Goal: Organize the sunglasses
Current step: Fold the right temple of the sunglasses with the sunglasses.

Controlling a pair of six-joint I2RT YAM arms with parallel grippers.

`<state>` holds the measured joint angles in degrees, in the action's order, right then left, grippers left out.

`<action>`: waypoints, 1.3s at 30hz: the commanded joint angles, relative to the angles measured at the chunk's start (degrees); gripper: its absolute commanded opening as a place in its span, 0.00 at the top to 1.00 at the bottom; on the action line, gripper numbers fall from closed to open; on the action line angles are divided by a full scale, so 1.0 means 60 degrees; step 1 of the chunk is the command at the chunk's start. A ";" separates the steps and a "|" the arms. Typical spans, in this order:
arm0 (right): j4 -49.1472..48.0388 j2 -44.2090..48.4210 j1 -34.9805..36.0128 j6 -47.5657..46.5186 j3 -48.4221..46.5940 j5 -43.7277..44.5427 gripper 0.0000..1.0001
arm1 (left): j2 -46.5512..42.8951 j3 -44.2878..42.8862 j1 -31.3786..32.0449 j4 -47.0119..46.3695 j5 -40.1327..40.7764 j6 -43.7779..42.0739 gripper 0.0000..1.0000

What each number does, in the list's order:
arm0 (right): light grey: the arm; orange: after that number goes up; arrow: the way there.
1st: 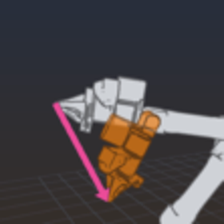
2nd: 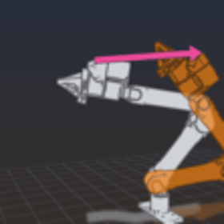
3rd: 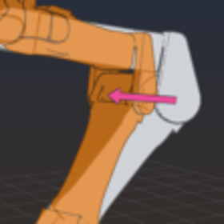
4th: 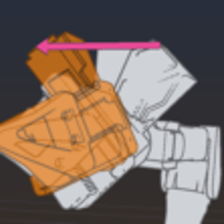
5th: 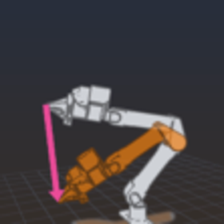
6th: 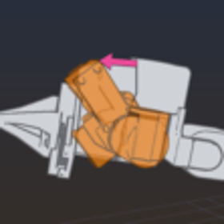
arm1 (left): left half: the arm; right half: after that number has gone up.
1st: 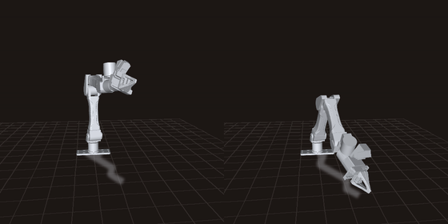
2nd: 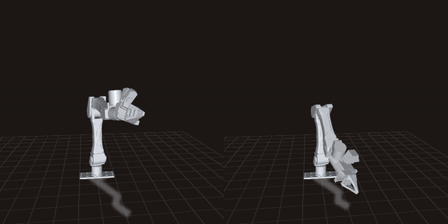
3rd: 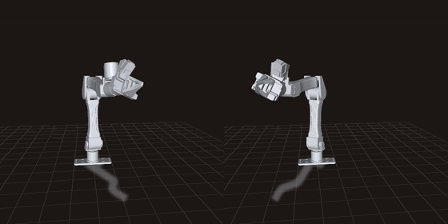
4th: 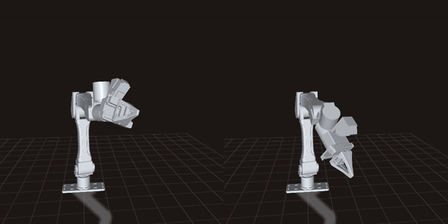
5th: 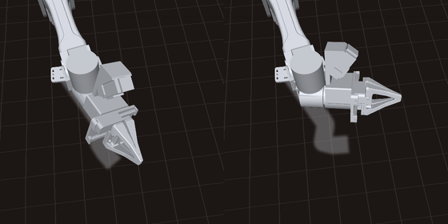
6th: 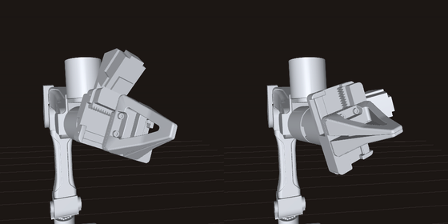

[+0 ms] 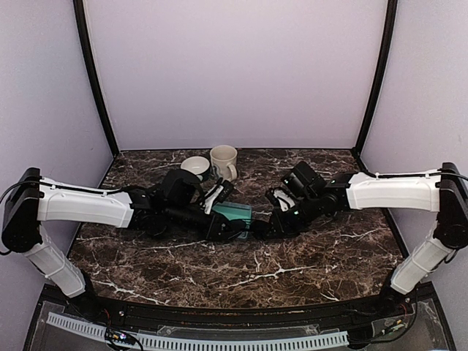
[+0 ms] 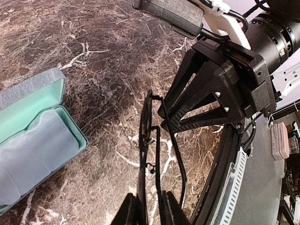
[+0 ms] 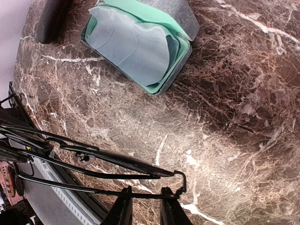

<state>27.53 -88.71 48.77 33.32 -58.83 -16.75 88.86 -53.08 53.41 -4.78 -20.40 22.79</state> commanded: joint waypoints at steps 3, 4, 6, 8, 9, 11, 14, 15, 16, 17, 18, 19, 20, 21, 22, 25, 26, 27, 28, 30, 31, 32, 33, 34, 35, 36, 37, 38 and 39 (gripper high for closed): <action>-0.0327 -0.0190 0.0089 -0.0111 -0.0435 0.0026 0.78 | -0.0088 0.0192 -0.0024 -0.0352 -0.0232 0.0001 0.83; -0.0306 -0.0176 0.0091 -0.0142 -0.0424 0.0064 0.77 | -0.0101 0.0224 -0.0021 -0.0371 -0.0229 0.0008 0.83; -0.0186 -0.0087 0.0091 -0.0253 -0.0386 0.0135 0.76 | -0.0119 0.0289 -0.0024 -0.0451 -0.0214 0.0036 0.83; 0.0005 0.0139 0.0091 -0.0476 -0.0295 0.0207 0.72 | -0.0120 0.0330 -0.0024 -0.0523 -0.0242 0.0069 0.83; 0.0117 0.0294 0.0089 -0.0605 -0.0245 0.0265 0.70 | -0.0132 0.0337 -0.0024 -0.0535 -0.0257 0.0084 0.83; 0.0358 0.0663 0.0096 -0.0872 -0.0144 0.0436 0.65 | -0.0148 0.0358 -0.0024 -0.0571 -0.0287 0.0106 0.83; 0.0672 0.1315 0.0076 -0.1224 0.0025 0.0698 0.57 | -0.0185 0.0396 -0.0046 -0.0677 -0.0426 0.0188 0.83; 0.0720 0.1539 0.0067 -0.1332 0.0088 0.0760 0.53 | -0.0194 0.0424 -0.0060 -0.0750 -0.0522 0.0255 0.84; 0.0728 0.1723 0.0048 -0.1475 0.0160 0.0733 0.50 | -0.0198 0.0446 -0.0078 -0.0835 -0.0653 0.0322 0.84; 0.0705 0.1902 0.0014 -0.1592 0.0237 0.0663 0.46 | -0.0216 0.0483 -0.0102 -0.0940 -0.0787 0.0405 0.84; 0.0651 0.2039 -0.0036 -0.1698 0.0294 0.0494 0.43 | -0.0251 0.0537 -0.0131 -0.1109 -0.0957 0.0505 0.84; 0.0569 0.2154 -0.0088 -0.1821 0.0350 0.0233 0.40 | -0.0293 0.0592 -0.0164 -0.1238 -0.1141 0.0628 0.84; 0.0468 0.2252 -0.0131 -0.1932 0.0400 -0.0029 0.37 | -0.0363 0.0653 -0.0188 -0.1333 -0.1302 0.0738 0.84; 0.0356 0.2327 -0.0171 -0.2023 0.0433 -0.0261 0.35 | -0.0441 0.0729 -0.0210 -0.1439 -0.1439 0.0854 0.84; 0.0265 0.2380 -0.0200 -0.2113 0.0454 -0.0457 0.33 | -0.0528 0.0791 -0.0238 -0.1498 -0.1524 0.0939 0.84; 0.0247 0.2368 -0.0223 -0.2443 0.0311 -0.0727 0.27 | -0.0809 0.0938 -0.0319 -0.1621 -0.1737 0.1147 0.84; 0.0338 0.2316 -0.0219 -0.2563 0.0197 -0.0750 0.26 | -0.0894 0.0977 -0.0350 -0.1667 -0.1799 0.1241 0.84; 0.0384 0.2274 -0.0210 -0.2642 0.0113 -0.0734 0.25 | -0.0964 0.1017 -0.0380 -0.1682 -0.1868 0.1337 0.84; 0.0384 0.2249 -0.0179 -0.2707 0.0031 -0.0681 0.24 | -0.1039 0.1030 -0.0407 -0.1698 -0.1947 0.1424 0.84; 0.0305 0.2243 -0.0060 -0.2835 -0.0117 -0.0475 0.26 | -0.1090 0.1037 -0.0479 -0.1696 -0.2114 0.1574 0.84; 0.0268 0.2256 0.0004 -0.2894 -0.0197 -0.0357 0.28 | -0.1109 0.1035 -0.0522 -0.1671 -0.2189 0.1649 0.84; 0.0261 0.2259 0.0078 -0.2987 -0.0286 -0.0302 0.30 | -0.1124 0.1033 -0.0586 -0.1633 -0.2268 0.1754 0.84; 0.0299 0.2253 0.0159 -0.3067 -0.0385 -0.0237 0.31 | -0.1141 0.1038 -0.0646 -0.1602 -0.2343 0.1847 0.84; 0.0366 0.2259 0.0191 -0.3170 -0.0502 -0.0110 0.32 | -0.1166 0.1046 -0.0710 -0.1584 -0.2459 0.1954 0.84; 0.0433 0.2242 0.0264 -0.3282 -0.0637 0.0007 0.34 | -0.1193 0.1040 -0.0775 -0.1598 -0.2571 0.2035 0.84; 0.0535 0.2227 0.0343 -0.3404 -0.0758 0.0117 0.35 | -0.1211 0.1045 -0.0829 -0.1589 -0.2652 0.2119 0.84; 0.0613 0.2197 0.0408 -0.3512 -0.0867 0.0231 0.35 | -0.1227 0.1043 -0.0894 -0.1580 -0.2767 0.2197 0.85; 0.0691 0.2137 0.0471 -0.3594 -0.0992 0.0333 0.36 | -0.1223 0.1040 -0.0964 -0.1599 -0.2876 0.2264 0.85; 0.0778 0.2067 0.0527 -0.3681 -0.1083 0.0375 0.37 | -0.1217 0.1024 -0.1019 -0.1606 -0.2985 0.2310 0.85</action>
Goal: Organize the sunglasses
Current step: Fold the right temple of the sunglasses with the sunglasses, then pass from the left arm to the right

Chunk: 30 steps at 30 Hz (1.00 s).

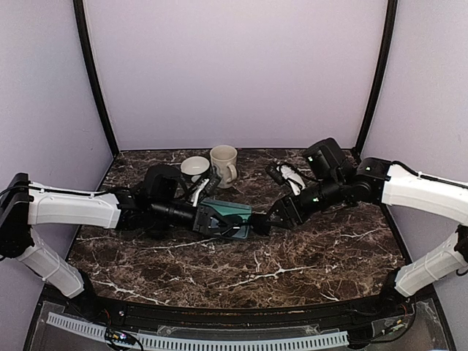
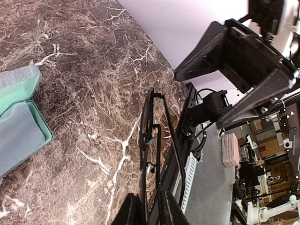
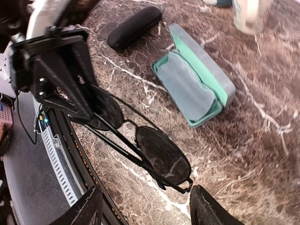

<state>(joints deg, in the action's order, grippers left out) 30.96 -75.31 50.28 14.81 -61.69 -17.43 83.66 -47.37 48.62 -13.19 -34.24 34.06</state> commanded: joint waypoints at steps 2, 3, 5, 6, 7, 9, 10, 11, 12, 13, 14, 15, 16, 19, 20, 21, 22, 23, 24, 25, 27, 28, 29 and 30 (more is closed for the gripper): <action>0.0309 -0.0339 0.0418 -0.0754 -0.0660 0.0634 0.38 | -0.0337 0.0033 -0.0330 -0.0173 -0.0815 0.0508 0.85; 0.0400 -0.0453 0.0525 -0.0853 -0.0977 0.0744 0.39 | -0.0317 0.0043 -0.0390 -0.0184 -0.0915 0.0562 0.85; 0.0586 -0.0672 0.0730 -0.1053 -0.1236 0.1120 0.40 | -0.0273 0.0066 -0.0500 -0.0335 -0.1142 0.0788 0.85; 0.0658 -0.0774 0.0832 -0.1149 -0.1366 0.1300 0.41 | -0.0257 0.0095 -0.0543 -0.0411 -0.1254 0.0895 0.85; 0.0723 -0.0873 0.0910 -0.1250 -0.1472 0.1500 0.43 | -0.0230 0.0091 -0.0581 -0.0448 -0.1290 0.0969 0.86; 0.0793 -0.1039 0.1069 -0.1415 -0.1696 0.1776 0.46 | -0.0169 0.0074 -0.0628 -0.0442 -0.1639 0.1089 0.86; 0.0810 -0.1099 0.1132 -0.1494 -0.1788 0.1903 0.47 | -0.0142 0.0053 -0.0645 -0.0400 -0.1723 0.1134 0.86; 0.0821 -0.1157 0.1197 -0.1604 -0.1878 0.1996 0.49 | -0.0120 0.0029 -0.0660 -0.0380 -0.1781 0.1182 0.86; 0.0839 -0.1238 0.1231 -0.1668 -0.1952 0.2046 0.51 | -0.0078 0.0009 -0.0662 -0.0356 -0.1865 0.1210 0.86; 0.0852 -0.1301 0.1273 -0.1744 -0.2025 0.2109 0.52 | -0.0048 0.0001 -0.0662 -0.0344 -0.1940 0.1233 0.86; 0.0903 -0.1373 0.1313 -0.1812 -0.2111 0.2170 0.53 | -0.0019 -0.0012 -0.0662 -0.0329 -0.1984 0.1249 0.86; 0.0976 -0.1446 0.1348 -0.1884 -0.2178 0.2191 0.55 | 0.0024 -0.0021 -0.0669 -0.0331 -0.2043 0.1264 0.86; 0.1017 -0.1529 0.1383 -0.1961 -0.2260 0.2201 0.57 | 0.0062 -0.0017 -0.0676 -0.0324 -0.2088 0.1286 0.87; 0.1177 -0.1727 0.1507 -0.2117 -0.2416 0.2214 0.61 | 0.0171 -0.0042 -0.0677 -0.0356 -0.2222 0.1355 0.87; 0.1202 -0.1756 0.1537 -0.2137 -0.2446 0.2205 0.61 | 0.0205 -0.0043 -0.0673 -0.0380 -0.2239 0.1374 0.87; 0.1213 -0.1760 0.1549 -0.2145 -0.2447 0.2191 0.62 | 0.0231 -0.0036 -0.0676 -0.0418 -0.2269 0.1395 0.87; 0.1219 -0.1749 0.1559 -0.2146 -0.2427 0.2164 0.62 | 0.0247 -0.0041 -0.0677 -0.0438 -0.2276 0.1418 0.87; 0.1222 -0.1715 0.1561 -0.2149 -0.2399 0.2128 0.62 | 0.0264 -0.0043 -0.0677 -0.0464 -0.2290 0.1437 0.87; 0.1206 -0.1648 0.1565 -0.2146 -0.2346 0.2074 0.61 | 0.0273 -0.0044 -0.0677 -0.0482 -0.2313 0.1449 0.87; 0.1165 -0.1561 0.1566 -0.2146 -0.2256 0.2052 0.59 | 0.0280 -0.0033 -0.0677 -0.0504 -0.2318 0.1463 0.87; 0.1088 -0.1357 0.1564 -0.2071 -0.2028 0.2088 0.54 | 0.0275 -0.0016 -0.0673 -0.0588 -0.2334 0.1498 0.87; 0.1026 -0.1256 0.1562 -0.1997 -0.1879 0.2127 0.51 | 0.0293 0.0006 -0.0676 -0.0633 -0.2356 0.1511 0.87; 0.0969 -0.1144 0.1553 -0.1902 -0.1719 0.2187 0.46 | 0.0293 0.0023 -0.0677 -0.0662 -0.2362 0.1515 0.87; 0.0933 -0.1044 0.1551 -0.1809 -0.1573 0.2200 0.42 | 0.0295 0.0062 -0.0677 -0.0702 -0.2353 0.1515 0.87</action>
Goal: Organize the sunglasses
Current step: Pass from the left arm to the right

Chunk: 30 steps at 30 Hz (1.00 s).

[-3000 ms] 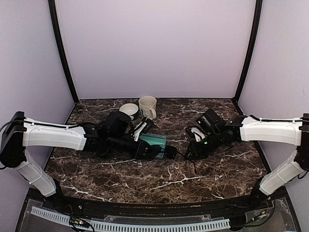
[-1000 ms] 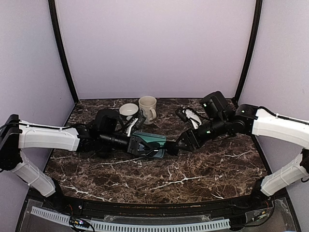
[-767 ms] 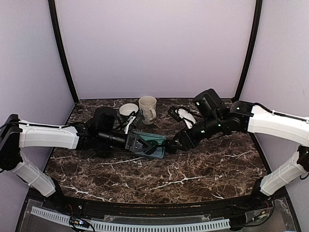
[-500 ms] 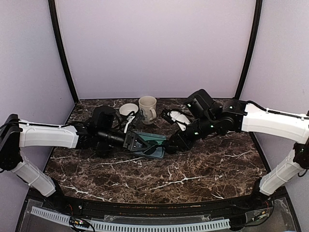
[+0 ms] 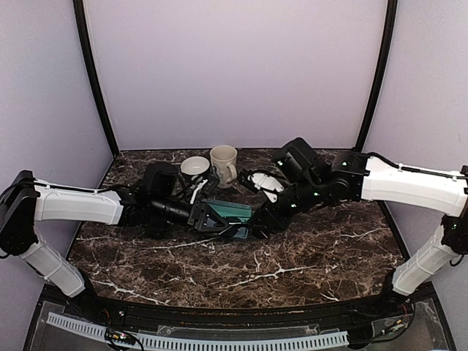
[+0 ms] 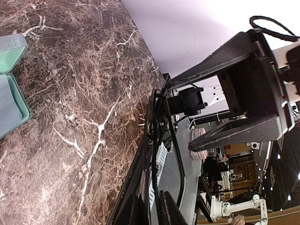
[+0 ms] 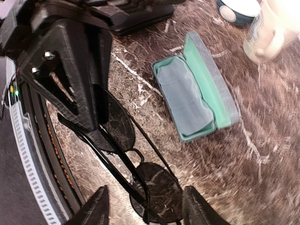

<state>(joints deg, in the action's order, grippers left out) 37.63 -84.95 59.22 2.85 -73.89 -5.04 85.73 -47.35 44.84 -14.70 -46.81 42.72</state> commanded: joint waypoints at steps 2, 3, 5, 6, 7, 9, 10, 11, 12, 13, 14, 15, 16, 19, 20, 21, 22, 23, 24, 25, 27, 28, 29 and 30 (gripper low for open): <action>-0.0324 0.0812 0.0016 0.0478 0.0837 0.0084 0.34 | -0.0058 0.0105 -0.0046 -0.0536 -0.0278 0.0072 0.87; -0.0479 0.0956 -0.0058 0.0633 0.1051 -0.0029 0.32 | -0.0051 0.0138 -0.0046 -0.0619 -0.0297 0.0083 0.87; -0.0900 0.1357 -0.0365 0.0972 0.1653 -0.0518 0.29 | -0.0037 0.0233 -0.0046 -0.0811 -0.0360 0.0080 0.87; -0.1169 0.1511 -0.0558 0.1101 0.1935 -0.0910 0.29 | -0.0029 0.0257 -0.0046 -0.0867 -0.0411 0.0075 0.86; -0.1385 0.1662 -0.0708 0.1155 0.2133 -0.1261 0.28 | -0.0011 0.0276 -0.0039 -0.0887 -0.0425 0.0042 0.86; -0.1718 0.1863 -0.0799 0.1082 0.2295 -0.1722 0.27 | 0.0004 0.0276 -0.0046 -0.0865 -0.0484 -0.0006 0.86; -0.1741 0.1886 -0.0802 0.1021 0.2282 -0.1830 0.27 | 0.0015 0.0260 -0.0046 -0.0854 -0.0539 -0.0053 0.86; -0.1695 0.1832 -0.0814 0.0929 0.2196 -0.1865 0.26 | 0.0042 0.0218 -0.0039 -0.0807 -0.0584 -0.0189 0.85; -0.1605 0.1709 -0.0817 0.0823 0.2072 -0.1901 0.26 | 0.0058 0.0175 -0.0046 -0.0709 -0.0637 -0.0363 0.85; -0.1486 0.1540 -0.0830 0.0716 0.1860 -0.1953 0.25 | 0.0064 0.0118 -0.0039 -0.0578 -0.0702 -0.0597 0.85; -0.1355 0.1342 -0.0866 0.0626 0.1713 -0.2042 0.25 | 0.0046 0.0102 -0.0029 -0.0479 -0.0753 -0.0848 0.85; -0.1262 0.1150 -0.0906 0.0523 0.1578 -0.2234 0.25 | 0.0022 0.0085 -0.0031 -0.0375 -0.0766 -0.1046 0.85; -0.1276 0.0985 -0.0942 0.0462 0.1484 -0.2633 0.24 | -0.0001 0.0061 -0.0032 -0.0247 -0.0810 -0.1278 0.85; -0.1429 0.0536 -0.0993 0.0377 0.1226 -0.3505 0.23 | 0.0001 -0.0048 -0.0030 0.0081 -0.0954 -0.1828 0.84; -0.1370 0.0374 -0.1006 0.0310 0.1001 -0.3657 0.23 | 0.0007 -0.0073 -0.0024 0.0141 -0.1013 -0.1932 0.84; -0.1286 0.0229 -0.1021 0.0222 0.0879 -0.3859 0.23 | 0.0008 -0.0094 -0.0016 0.0173 -0.1061 -0.2005 0.84; -0.1222 0.0074 -0.1022 0.0139 0.0774 -0.4005 0.23 | 0.0001 -0.0103 -0.0017 0.0155 -0.1114 -0.2062 0.84; -0.1170 -0.0054 -0.1023 0.0066 0.0695 -0.4170 0.23 | 0.0020 -0.0130 -0.0017 0.0154 -0.1178 -0.2115 0.84; -0.1160 -0.0221 -0.1023 -0.0005 0.0641 -0.4395 0.24 | 0.0030 -0.0140 -0.0004 0.0145 -0.1250 -0.2168 0.84; -0.1190 -0.0318 -0.1023 -0.0045 0.0603 -0.4608 0.25 | 0.0045 -0.0167 0.0008 0.0146 -0.1323 -0.2231 0.84; -0.1406 -0.0439 -0.1035 -0.0005 0.0627 -0.4999 0.29 | 0.0099 -0.0238 0.0026 0.0210 -0.1396 -0.2393 0.84; -0.1514 -0.0499 -0.1050 0.0006 0.0649 -0.5209 0.30 | 0.0122 -0.0258 0.0040 0.0245 -0.1434 -0.2464 0.84; -0.1536 -0.0556 -0.1063 -0.0023 0.0654 -0.5377 0.32 | 0.0148 -0.0266 0.0048 0.0255 -0.1459 -0.2508 0.84; -0.1527 -0.0618 -0.1084 -0.0058 0.0665 -0.5487 0.35 | 0.0154 -0.0254 0.0055 0.0209 -0.1508 -0.2530 0.84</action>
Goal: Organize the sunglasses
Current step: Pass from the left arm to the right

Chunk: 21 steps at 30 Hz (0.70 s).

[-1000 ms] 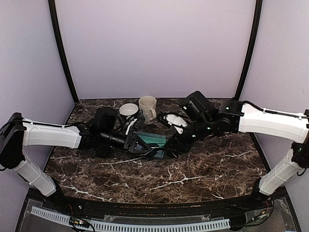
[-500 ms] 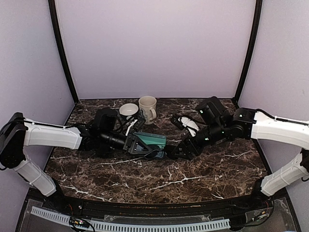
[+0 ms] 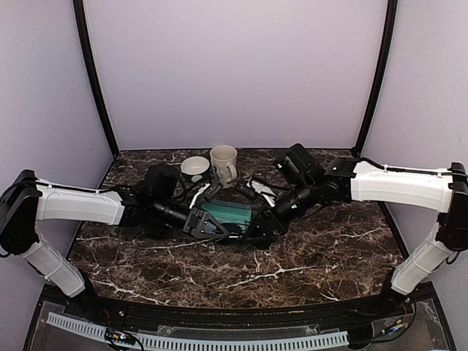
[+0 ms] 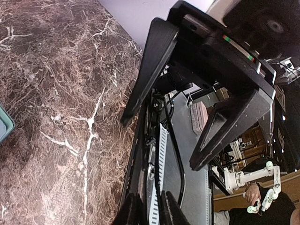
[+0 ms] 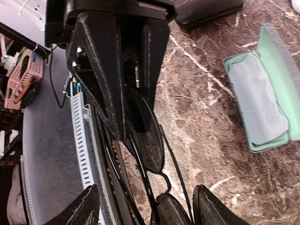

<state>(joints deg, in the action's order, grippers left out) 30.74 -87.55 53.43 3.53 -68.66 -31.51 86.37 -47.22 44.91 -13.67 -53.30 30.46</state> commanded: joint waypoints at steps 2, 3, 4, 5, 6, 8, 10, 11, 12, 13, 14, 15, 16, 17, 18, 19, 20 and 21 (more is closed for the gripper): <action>-0.0396 -0.0266 -0.0210 -0.0219 -0.0142 -0.1340 0.42 | 0.0028 -0.0228 0.0071 -0.0073 -0.0517 -0.0540 0.83; -0.0448 -0.0272 -0.0252 -0.0218 -0.0092 -0.1483 0.45 | 0.0020 -0.0206 0.0074 -0.0108 -0.0528 -0.0558 0.83; -0.0525 -0.0262 -0.0281 -0.0203 -0.0043 -0.1637 0.48 | 0.0016 -0.0191 0.0074 -0.0142 -0.0546 -0.0588 0.83; -0.0603 -0.0235 -0.0290 -0.0183 0.0003 -0.1759 0.50 | 0.0019 -0.0180 0.0074 -0.0153 -0.0563 -0.0613 0.83; -0.0668 -0.0233 -0.0315 -0.0166 0.0047 -0.1871 0.52 | 0.0007 -0.0171 0.0078 -0.0177 -0.0580 -0.0622 0.82; -0.0682 -0.0233 -0.0346 -0.0192 0.0108 -0.2017 0.56 | 0.0005 -0.0146 0.0074 -0.0229 -0.0601 -0.0623 0.82; -0.0685 -0.0246 -0.0377 -0.0180 0.0176 -0.2090 0.61 | -0.0003 -0.0128 0.0074 -0.0244 -0.0599 -0.0637 0.82; -0.0663 -0.0247 -0.0399 -0.0178 0.0212 -0.2108 0.61 | -0.0005 -0.0111 0.0074 -0.0250 -0.0602 -0.0640 0.82; -0.0657 -0.0227 -0.0424 -0.0178 0.0257 -0.2103 0.61 | -0.0009 -0.0102 0.0074 -0.0268 -0.0606 -0.0638 0.82; -0.0663 -0.0201 -0.0467 -0.0147 0.0317 -0.2079 0.60 | -0.0032 -0.0084 0.0076 -0.0286 -0.0638 -0.0632 0.82; -0.0681 -0.0172 -0.0511 -0.0105 0.0365 -0.2063 0.59 | -0.0046 -0.0056 0.0075 -0.0331 -0.0653 -0.0615 0.82; -0.0685 -0.0141 -0.0555 -0.0074 0.0369 -0.2059 0.57 | -0.0075 -0.0042 0.0074 -0.0377 -0.0655 -0.0609 0.82; -0.0696 -0.0101 -0.0572 -0.0052 0.0595 -0.2057 0.53 | -0.0111 -0.0016 0.0076 -0.0399 -0.0653 -0.0609 0.82; -0.0699 -0.0050 -0.0592 -0.0047 0.0738 -0.2036 0.49 | -0.0123 0.0002 0.0075 -0.0416 -0.0629 -0.0609 0.82; -0.0707 -0.0001 -0.0598 -0.0034 0.0835 -0.2030 0.46 | -0.0139 0.0009 0.0074 -0.0408 -0.0612 -0.0609 0.82; -0.0714 0.0045 -0.0599 -0.0032 0.0920 -0.2033 0.44 | -0.0154 0.0012 0.0074 -0.0416 -0.0600 -0.0596 0.82; -0.0725 0.0066 -0.0612 -0.0001 0.1008 -0.2037 0.43 | -0.0160 0.0027 0.0074 -0.0437 -0.0604 -0.0570 0.82; -0.0741 0.0107 -0.0612 0.0038 0.1094 -0.2037 0.42 | -0.0168 0.0022 0.0074 -0.0481 -0.0610 -0.0558 0.82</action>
<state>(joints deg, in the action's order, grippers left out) 27.33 -88.82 50.24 3.33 -64.20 -42.70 86.56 -47.46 45.23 -14.35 -55.96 27.62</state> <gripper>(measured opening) 0.568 0.179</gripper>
